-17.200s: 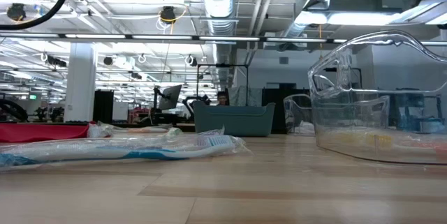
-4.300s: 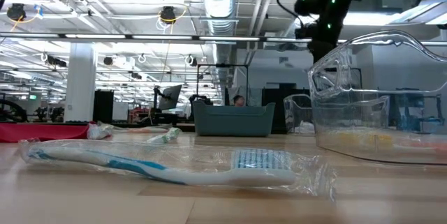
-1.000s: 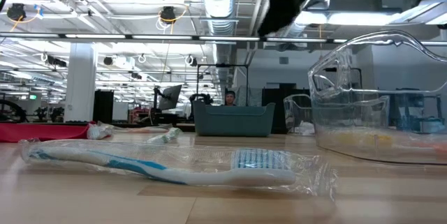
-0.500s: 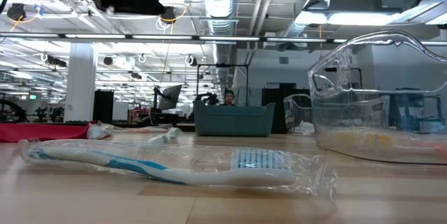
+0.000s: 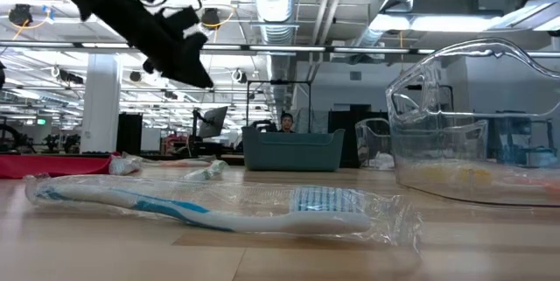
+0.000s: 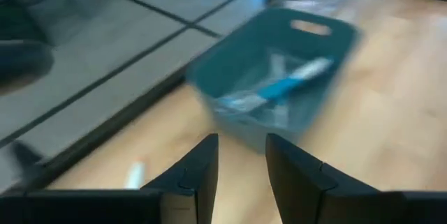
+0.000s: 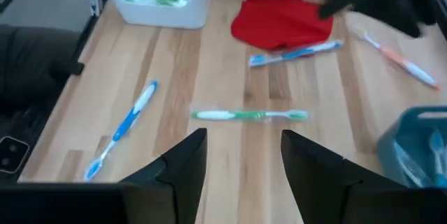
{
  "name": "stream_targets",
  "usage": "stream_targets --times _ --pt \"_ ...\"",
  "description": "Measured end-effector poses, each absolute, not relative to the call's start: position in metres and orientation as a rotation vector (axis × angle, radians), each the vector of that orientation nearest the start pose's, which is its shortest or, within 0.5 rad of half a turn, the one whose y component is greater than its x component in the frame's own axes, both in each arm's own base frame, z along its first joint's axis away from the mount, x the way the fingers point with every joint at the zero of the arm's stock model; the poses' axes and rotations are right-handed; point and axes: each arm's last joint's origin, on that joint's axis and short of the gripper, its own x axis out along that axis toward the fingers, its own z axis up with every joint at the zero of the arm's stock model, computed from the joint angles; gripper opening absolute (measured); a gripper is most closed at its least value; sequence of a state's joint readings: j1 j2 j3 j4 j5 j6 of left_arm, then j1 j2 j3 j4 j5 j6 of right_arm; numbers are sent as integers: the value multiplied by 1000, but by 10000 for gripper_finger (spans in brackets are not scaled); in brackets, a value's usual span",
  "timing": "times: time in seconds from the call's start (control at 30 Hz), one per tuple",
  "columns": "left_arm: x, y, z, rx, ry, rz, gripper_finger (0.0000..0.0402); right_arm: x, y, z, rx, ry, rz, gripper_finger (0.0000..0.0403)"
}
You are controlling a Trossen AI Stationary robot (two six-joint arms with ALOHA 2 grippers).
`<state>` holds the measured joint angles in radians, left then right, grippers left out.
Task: Pick & Place Toothbrushes
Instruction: Put the orange toothbrush into the bottom transparent bin
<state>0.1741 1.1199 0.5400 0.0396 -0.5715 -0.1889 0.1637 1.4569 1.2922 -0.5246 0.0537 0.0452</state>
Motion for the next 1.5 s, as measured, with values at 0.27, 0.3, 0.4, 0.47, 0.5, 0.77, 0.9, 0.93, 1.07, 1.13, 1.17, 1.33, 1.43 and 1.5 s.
stream_targets --times 0.27,0.3,0.4,0.47,0.5,0.77,0.9,0.93,1.07,1.13,1.17,1.33,1.43,1.5 --pt "198 105 205 -177 514 866 136 310 60 298 -54 545 51 182" --pt "197 108 203 -188 522 875 144 309 59 293 -55 545 48 182" --pt "195 118 195 -204 557 929 172 310 58 283 -56 512 46 181" --pt "196 124 186 -228 587 991 192 311 56 279 -56 489 44 180" --pt "195 127 181 -241 606 1025 202 310 56 277 -55 481 45 179" --pt "211 153 147 -368 729 1059 253 312 63 280 -86 393 84 182" --pt "223 163 139 -394 772 995 265 312 67 281 -96 376 99 183" --pt "226 166 138 -397 777 980 268 312 67 281 -95 371 99 182" --pt "228 174 131 -415 806 972 274 312 68 282 -94 365 103 179" --pt "227 175 129 -415 815 979 276 311 70 282 -95 364 110 178" --pt "227 175 128 -410 824 982 276 311 71 282 -96 364 113 178" --pt "226 175 128 -391 837 999 276 310 76 282 -99 364 132 181" --pt "223 176 127 -414 841 1015 276 309 78 282 -100 364 136 183" --pt "220 177 126 -476 851 1006 275 309 79 282 -101 364 139 183"
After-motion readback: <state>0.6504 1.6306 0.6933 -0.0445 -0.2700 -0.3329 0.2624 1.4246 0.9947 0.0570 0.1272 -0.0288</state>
